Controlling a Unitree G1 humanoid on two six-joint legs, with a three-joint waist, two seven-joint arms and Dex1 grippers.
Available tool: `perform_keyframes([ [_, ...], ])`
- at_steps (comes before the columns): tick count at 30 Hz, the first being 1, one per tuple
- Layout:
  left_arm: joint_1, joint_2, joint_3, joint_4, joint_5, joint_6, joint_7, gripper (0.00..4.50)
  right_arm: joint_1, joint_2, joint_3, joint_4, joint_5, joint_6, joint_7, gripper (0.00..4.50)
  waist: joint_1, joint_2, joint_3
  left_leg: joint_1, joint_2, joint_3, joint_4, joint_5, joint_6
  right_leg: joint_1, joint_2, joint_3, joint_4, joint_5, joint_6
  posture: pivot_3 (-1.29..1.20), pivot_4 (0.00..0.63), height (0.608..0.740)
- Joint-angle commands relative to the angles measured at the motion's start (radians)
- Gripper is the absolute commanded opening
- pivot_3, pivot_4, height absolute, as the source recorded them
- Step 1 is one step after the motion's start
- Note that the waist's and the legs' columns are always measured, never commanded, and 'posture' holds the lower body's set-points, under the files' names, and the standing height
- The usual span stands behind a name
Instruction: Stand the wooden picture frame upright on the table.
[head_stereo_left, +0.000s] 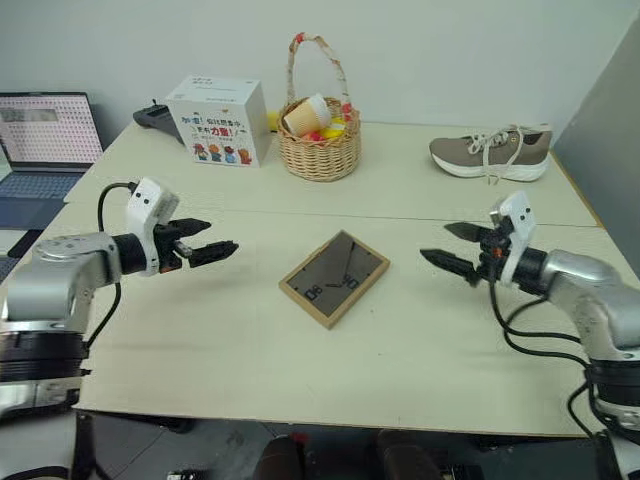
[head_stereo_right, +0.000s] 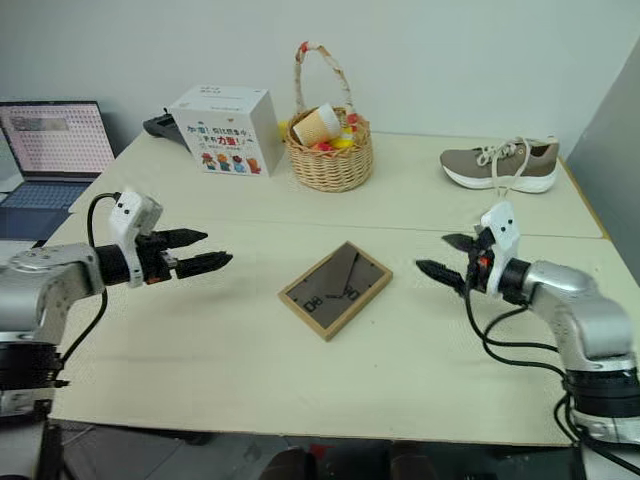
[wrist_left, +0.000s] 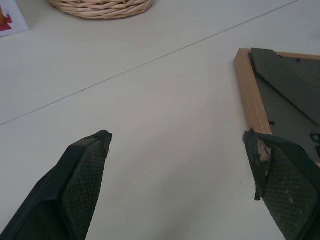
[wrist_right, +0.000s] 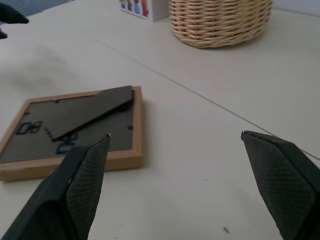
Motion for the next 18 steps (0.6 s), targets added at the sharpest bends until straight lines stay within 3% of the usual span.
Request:
perform_keyframes([
  [1,-0.043,0.009,-0.046,0.017,0.028,-0.073,-0.066,4.5,0.048,-0.06,-0.026,-0.04,0.032,-0.012,0.088,4.44,0.002,0.0,0.0,0.0,0.0,-0.001,0.0,0.0,0.0,0.0,0.0,-0.001,0.0,0.0,0.0,0.0,0.15,0.74],
  [10,-0.151,-0.057,-0.096,0.125,0.045,-0.099,-0.107,4.5,0.149,-0.05,-0.045,-0.088,-0.002,-0.021,-0.003,4.44,-0.002,-0.001,0.001,-0.002,-0.002,-0.005,0.001,0.0,0.001,0.0,-0.001,-0.004,0.001,0.0,0.0,0.0,0.15,0.74],
  [12,-0.149,-0.065,-0.098,0.111,0.041,-0.097,-0.118,4.15,0.164,-0.042,-0.049,-0.101,0.008,-0.007,-0.019,4.5,-0.002,-0.001,0.001,-0.002,-0.002,-0.005,0.001,0.0,0.001,0.0,-0.001,-0.004,0.0,-0.001,0.0,0.0,0.15,0.74],
  [13,-0.15,-0.07,-0.103,0.101,0.04,-0.093,-0.125,4.13,0.173,-0.04,-0.058,-0.098,0.008,-0.001,-0.031,4.29,-0.002,-0.001,0.001,-0.002,-0.002,-0.005,0.001,0.0,0.001,0.0,-0.001,-0.004,0.001,-0.001,0.0,0.0,0.15,0.74],
  [18,-0.191,-0.12,-0.166,0.212,0.121,-0.22,-0.139,2.88,0.199,-0.012,-0.044,-0.097,-0.042,-0.004,-0.125,3.05,0.001,-0.001,0.001,-0.003,-0.002,-0.006,0.001,0.0,0.001,0.0,-0.002,-0.005,0.0,-0.001,0.0,0.0,0.15,0.74],
])
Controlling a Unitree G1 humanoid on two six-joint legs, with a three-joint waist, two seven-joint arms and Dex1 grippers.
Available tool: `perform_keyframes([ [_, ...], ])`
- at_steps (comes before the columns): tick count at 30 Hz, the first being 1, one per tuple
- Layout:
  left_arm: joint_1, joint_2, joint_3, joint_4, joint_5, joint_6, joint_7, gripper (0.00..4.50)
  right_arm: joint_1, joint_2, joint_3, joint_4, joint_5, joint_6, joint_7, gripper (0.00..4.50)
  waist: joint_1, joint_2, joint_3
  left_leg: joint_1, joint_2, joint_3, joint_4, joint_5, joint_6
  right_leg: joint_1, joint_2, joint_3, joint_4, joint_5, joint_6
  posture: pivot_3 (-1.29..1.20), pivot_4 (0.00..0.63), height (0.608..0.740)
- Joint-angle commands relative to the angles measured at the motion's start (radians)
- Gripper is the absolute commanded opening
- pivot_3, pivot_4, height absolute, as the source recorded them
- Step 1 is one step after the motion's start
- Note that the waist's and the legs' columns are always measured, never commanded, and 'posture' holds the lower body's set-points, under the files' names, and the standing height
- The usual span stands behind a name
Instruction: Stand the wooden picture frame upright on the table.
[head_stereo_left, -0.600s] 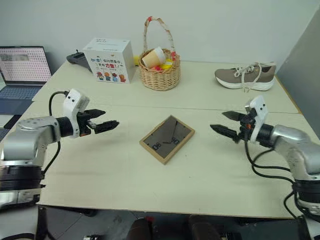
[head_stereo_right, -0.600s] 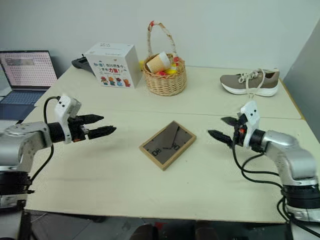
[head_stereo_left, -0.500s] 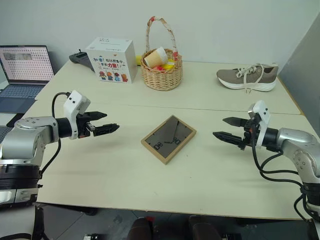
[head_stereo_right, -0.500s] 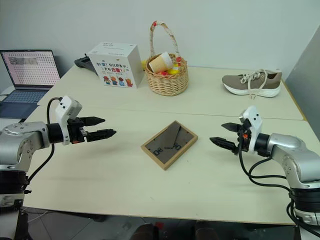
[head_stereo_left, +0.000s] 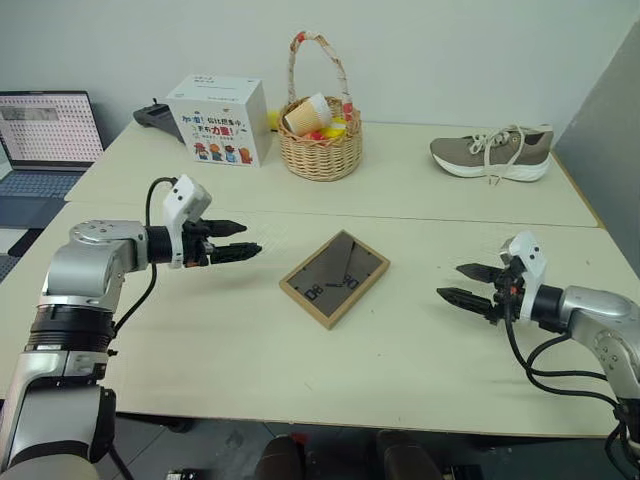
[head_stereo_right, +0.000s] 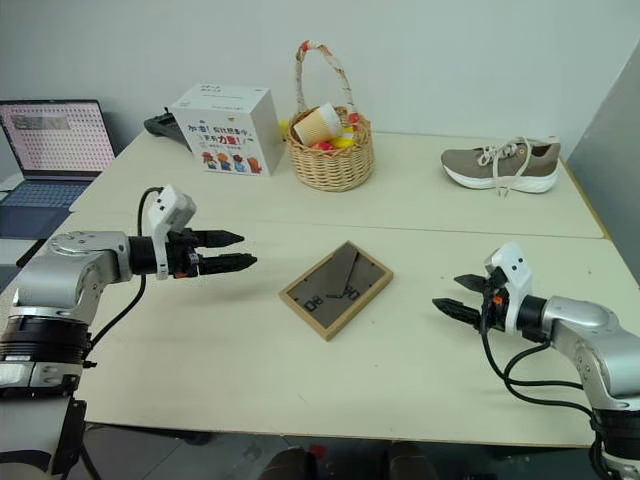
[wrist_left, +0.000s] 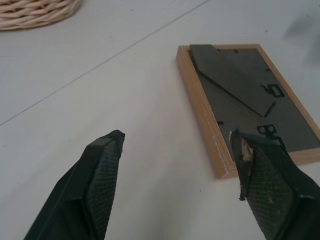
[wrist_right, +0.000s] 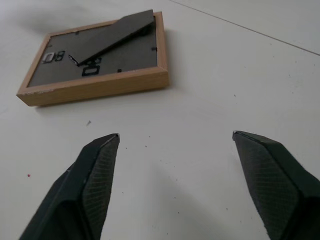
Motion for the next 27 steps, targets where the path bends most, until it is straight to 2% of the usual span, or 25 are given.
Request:
perform_keyframes([
  [1,-0.049,-0.044,-0.036,0.076,0.06,-0.103,0.009,2.77,-0.007,0.037,-0.015,-0.024,-0.036,-0.005,-0.095,2.9,0.0,0.0,0.0,0.0,0.0,0.0,0.0,0.0,0.0,0.0,0.0,0.0,0.0,0.0,0.0,0.0,0.15,0.74],
  [9,-0.126,-0.194,-0.1,0.294,0.196,-0.317,0.116,1.0,-0.083,0.23,0.106,-0.035,-0.128,0.008,-0.302,0.95,-0.002,0.0,0.0,0.0,0.0,-0.001,0.0,0.0,0.0,0.0,0.0,0.0,0.001,0.0,0.0,0.0,0.15,0.74],
  [11,-0.133,-0.222,-0.109,0.325,0.213,-0.347,0.123,0.64,-0.103,0.271,0.143,-0.019,-0.157,0.009,-0.337,0.52,-0.002,0.0,0.0,-0.001,-0.001,-0.002,0.0,0.0,0.0,0.0,0.0,0.0,0.0,0.0,0.0,0.0,0.15,0.74],
  [13,-0.139,-0.249,-0.113,0.344,0.226,-0.361,0.132,0.1,-0.121,0.303,0.175,0.007,-0.185,0.006,-0.36,0.0,-0.001,0.0,0.0,-0.001,-0.001,-0.002,0.0,0.0,0.0,0.0,0.0,-0.001,0.0,0.0,0.0,0.0,0.15,0.74],
  [17,-0.123,-0.284,-0.125,0.361,0.257,-0.364,0.156,0.02,-0.154,0.359,0.237,0.047,-0.23,0.011,-0.392,0.0,-0.001,0.0,0.0,-0.002,-0.001,-0.003,0.0,0.0,0.0,0.0,0.0,-0.002,0.0,0.0,0.0,0.0,0.15,0.74],
  [22,-0.065,-0.313,-0.147,0.292,0.264,-0.333,0.127,0.02,-0.23,0.433,0.297,0.104,-0.251,-0.001,-0.377,0.0,-0.003,0.0,0.0,-0.001,-0.001,-0.004,0.0,0.0,0.0,0.0,0.0,-0.002,0.001,0.0,0.0,0.0,0.15,0.74],
  [27,0.069,-0.275,-0.162,0.021,0.234,-0.208,0.081,0.02,-0.314,0.471,0.304,0.208,-0.273,-0.054,-0.355,0.0,-0.007,0.001,-0.001,-0.001,-0.001,-0.009,0.0,0.0,0.0,0.0,-0.001,-0.002,0.001,0.0,0.0,0.0,0.15,0.74],
])
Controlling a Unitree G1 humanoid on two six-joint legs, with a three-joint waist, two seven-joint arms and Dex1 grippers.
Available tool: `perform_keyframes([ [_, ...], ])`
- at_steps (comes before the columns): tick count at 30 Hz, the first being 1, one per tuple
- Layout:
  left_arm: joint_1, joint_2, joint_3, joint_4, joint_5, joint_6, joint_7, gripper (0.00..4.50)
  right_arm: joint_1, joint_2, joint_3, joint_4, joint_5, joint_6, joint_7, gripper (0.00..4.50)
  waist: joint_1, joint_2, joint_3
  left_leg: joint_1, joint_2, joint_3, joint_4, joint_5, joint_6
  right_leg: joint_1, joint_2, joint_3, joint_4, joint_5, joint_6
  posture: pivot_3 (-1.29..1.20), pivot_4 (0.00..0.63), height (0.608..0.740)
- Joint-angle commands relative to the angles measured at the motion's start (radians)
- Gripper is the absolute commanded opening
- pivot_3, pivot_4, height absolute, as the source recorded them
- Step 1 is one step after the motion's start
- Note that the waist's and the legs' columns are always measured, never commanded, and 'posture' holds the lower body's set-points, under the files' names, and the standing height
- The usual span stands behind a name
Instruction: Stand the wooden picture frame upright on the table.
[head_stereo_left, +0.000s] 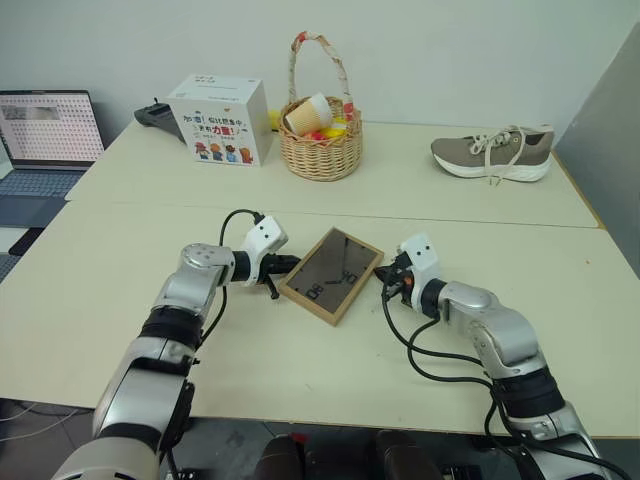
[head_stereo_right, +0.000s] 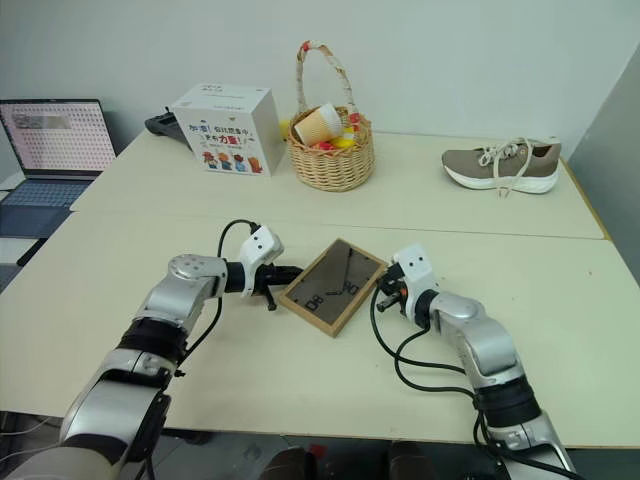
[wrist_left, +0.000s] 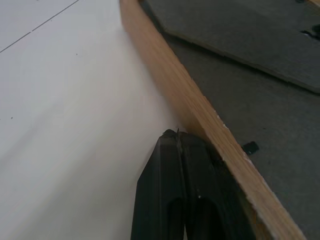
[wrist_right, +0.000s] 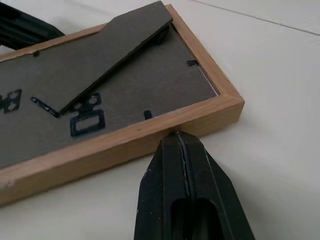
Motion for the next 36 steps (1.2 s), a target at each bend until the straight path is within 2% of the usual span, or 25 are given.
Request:
perform_keyframes([
  [1,0.099,0.024,-0.026,-0.239,-0.038,0.117,-0.049,0.02,-0.069,0.021,0.003,0.043,-0.013,-0.061,0.028,0.0,-0.003,0.0,0.0,0.0,0.0,-0.001,0.0,0.0,0.0,0.0,0.0,0.0,0.0,0.0,0.0,0.0,0.15,0.74],
  [7,0.222,0.094,0.007,-0.494,-0.083,0.267,-0.044,0.02,-0.064,0.012,0.007,0.043,-0.015,-0.078,0.07,0.0,-0.002,0.0,0.0,0.0,0.0,-0.002,0.0,0.0,0.0,0.0,0.0,0.0,0.0,0.0,0.0,0.0,0.15,0.74],
  [12,0.293,0.145,0.029,-0.558,-0.091,0.31,-0.026,0.02,-0.03,-0.008,0.014,-0.017,-0.008,-0.05,0.103,0.0,-0.003,0.0,0.0,0.0,0.0,-0.003,0.0,0.0,0.0,0.0,0.0,-0.001,0.001,0.0,0.0,0.0,0.15,0.74],
  [16,0.332,0.157,0.105,-0.603,-0.198,0.435,-0.028,0.02,-0.006,-0.04,0.012,-0.031,-0.019,-0.06,0.132,0.0,-0.004,0.0,0.0,0.0,0.0,-0.003,0.0,0.0,0.0,0.0,0.0,-0.001,0.001,0.0,0.0,0.0,0.15,0.74],
  [21,0.365,0.171,0.283,-0.691,-0.531,0.918,-0.055,0.88,-0.006,-0.092,0.022,-0.026,-0.019,-0.105,0.212,0.0,-0.006,0.0,0.0,0.0,0.0,-0.004,0.0,0.0,0.001,0.0,0.0,-0.002,0.001,0.0,0.0,0.0,0.15,0.74],
  [24,0.375,0.184,0.34,-0.662,-0.627,1.107,-0.031,1.36,-0.006,-0.105,0.032,-0.008,-0.032,-0.127,0.236,0.0,-0.011,0.0,0.0,0.0,0.0,-0.005,0.0,0.0,0.001,0.001,0.0,-0.002,0.001,0.0,0.0,0.0,0.15,0.74],
  [25,0.364,0.177,0.367,-0.63,-0.653,1.175,-0.017,1.68,-0.006,-0.105,0.036,0.001,-0.037,-0.135,0.241,0.0,-0.013,0.0,0.0,0.0,0.0,-0.005,0.0,0.0,0.001,0.001,0.0,-0.002,0.001,0.0,0.0,0.0,0.15,0.74],
  [27,0.325,0.139,0.433,-0.546,-0.679,1.285,0.028,1.99,-0.007,-0.098,0.045,0.013,-0.049,-0.15,0.241,0.0,-0.016,0.0,0.0,0.001,0.0,-0.005,0.0,0.0,0.001,0.001,0.0,-0.003,0.001,0.0,0.0,0.0,0.15,0.74],
  [29,0.306,0.114,0.451,-0.48,-0.669,1.3,0.072,2.36,-0.011,-0.082,0.048,0.023,-0.053,-0.156,0.233,0.0,-0.016,0.0,0.0,0.0,0.0,-0.006,0.0,0.0,0.001,0.001,0.0,-0.004,0.001,0.0,0.0,0.0,0.15,0.74],
  [36,0.244,0.07,0.383,-0.335,-0.653,1.236,0.117,3.61,-0.026,-0.029,0.045,0.083,-0.075,-0.175,0.203,0.0,-0.019,0.0,0.0,0.002,0.0,-0.007,0.0,0.001,0.0,0.001,-0.002,-0.003,0.002,0.0,-0.001,0.0,0.15,0.74],
])
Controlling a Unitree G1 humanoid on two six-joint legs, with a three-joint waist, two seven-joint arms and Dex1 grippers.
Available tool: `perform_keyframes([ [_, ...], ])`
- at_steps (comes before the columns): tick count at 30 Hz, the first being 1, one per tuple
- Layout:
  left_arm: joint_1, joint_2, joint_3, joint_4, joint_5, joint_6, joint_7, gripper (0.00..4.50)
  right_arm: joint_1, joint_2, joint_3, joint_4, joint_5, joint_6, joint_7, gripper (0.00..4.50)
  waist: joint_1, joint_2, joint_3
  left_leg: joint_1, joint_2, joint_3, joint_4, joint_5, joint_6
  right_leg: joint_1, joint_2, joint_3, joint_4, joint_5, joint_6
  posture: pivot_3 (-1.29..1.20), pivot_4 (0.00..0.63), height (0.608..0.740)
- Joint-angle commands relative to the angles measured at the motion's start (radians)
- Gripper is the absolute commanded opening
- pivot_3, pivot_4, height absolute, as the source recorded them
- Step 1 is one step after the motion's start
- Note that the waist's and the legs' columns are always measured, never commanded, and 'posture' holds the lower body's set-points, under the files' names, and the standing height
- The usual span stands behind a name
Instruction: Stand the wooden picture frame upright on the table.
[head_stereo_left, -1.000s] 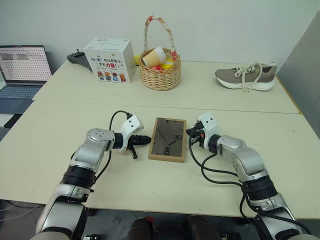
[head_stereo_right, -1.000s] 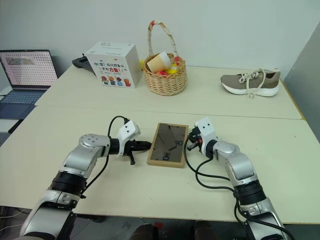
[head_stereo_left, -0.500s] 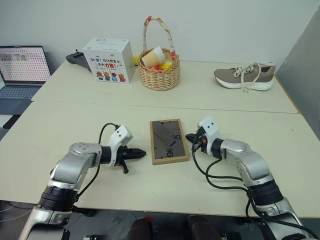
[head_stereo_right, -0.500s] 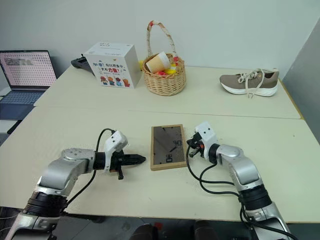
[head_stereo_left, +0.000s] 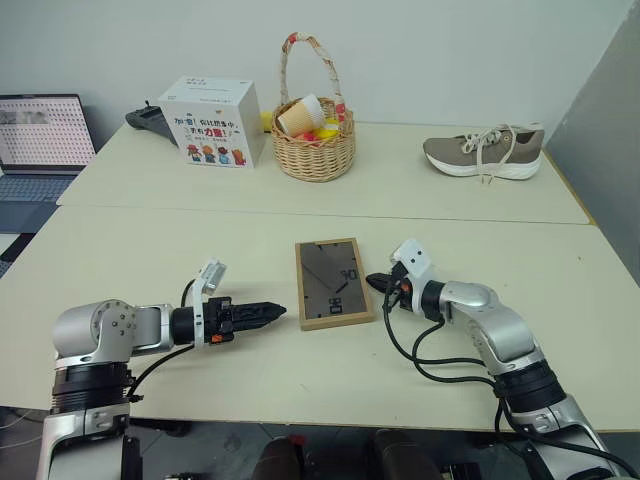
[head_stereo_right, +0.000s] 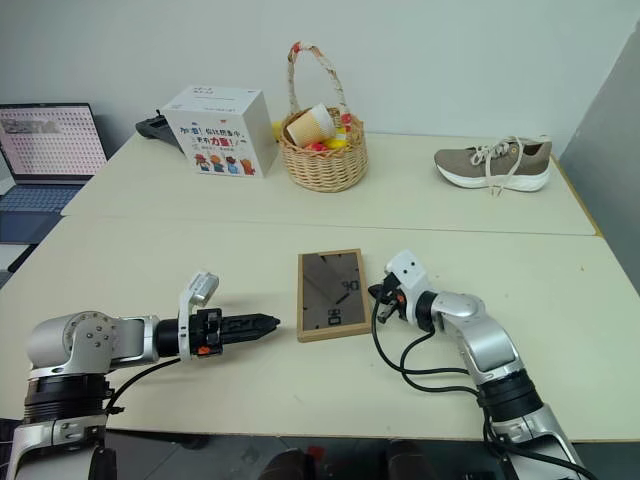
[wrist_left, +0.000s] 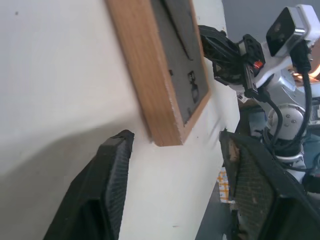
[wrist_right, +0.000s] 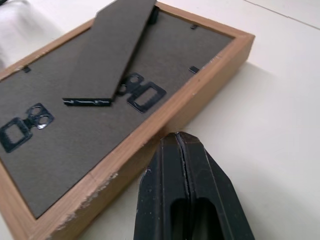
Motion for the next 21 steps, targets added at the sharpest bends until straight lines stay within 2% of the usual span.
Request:
perform_keyframes([
  [1,-0.025,-0.019,-0.048,0.056,-0.001,-0.03,0.002,3.79,-0.03,0.016,-0.007,0.003,-0.01,-0.028,-0.01,0.0,0.001,0.0,0.0,0.0,0.0,0.0,0.0,0.0,0.0,0.0,0.0,0.0,0.0,0.0,0.0,0.0,0.15,0.74],
  [4,-0.025,-0.059,-0.098,0.086,0.019,-0.087,0.013,4.4,-0.036,0.033,-0.002,-0.001,-0.014,-0.023,-0.016,0.0,0.003,0.002,-0.001,0.0,-0.001,0.001,0.0,0.0,0.0,0.001,-0.002,0.0,0.0,0.0,0.0,0.0,0.15,0.74],
  [5,-0.031,-0.083,-0.102,0.105,0.026,-0.104,0.025,4.48,-0.037,0.041,0.005,-0.003,-0.015,-0.022,-0.018,0.0,0.007,0.005,-0.003,0.0,-0.002,0.001,0.0,0.0,0.0,0.001,-0.003,0.0,0.0,0.0,0.0,0.0,0.15,0.74],
  [9,-0.035,-0.152,-0.116,0.104,0.015,-0.122,0.043,4.48,-0.038,0.084,0.022,-0.024,-0.016,-0.01,-0.029,0.0,0.023,0.012,-0.009,0.002,-0.004,0.001,0.0,0.0,0.0,0.004,-0.002,0.0,-0.001,0.0,0.0,0.0,0.15,0.74],
  [13,-0.025,-0.205,-0.123,0.065,0.008,-0.126,0.077,4.48,-0.029,0.108,0.031,-0.043,-0.025,0.011,-0.042,0.0,0.028,0.012,-0.01,0.005,-0.004,-0.001,0.0,0.0,0.0,0.01,-0.003,0.0,-0.005,-0.001,0.002,0.0,0.15,0.74],
  [21,0.023,-0.18,-0.111,0.009,-0.006,-0.149,0.079,4.48,0.009,0.09,0.004,-0.068,-0.025,0.033,-0.061,0.0,0.025,0.012,-0.01,0.008,-0.004,-0.004,0.0,0.0,0.0,0.016,-0.004,-0.002,-0.007,-0.002,0.002,0.0,0.15,0.74],
])
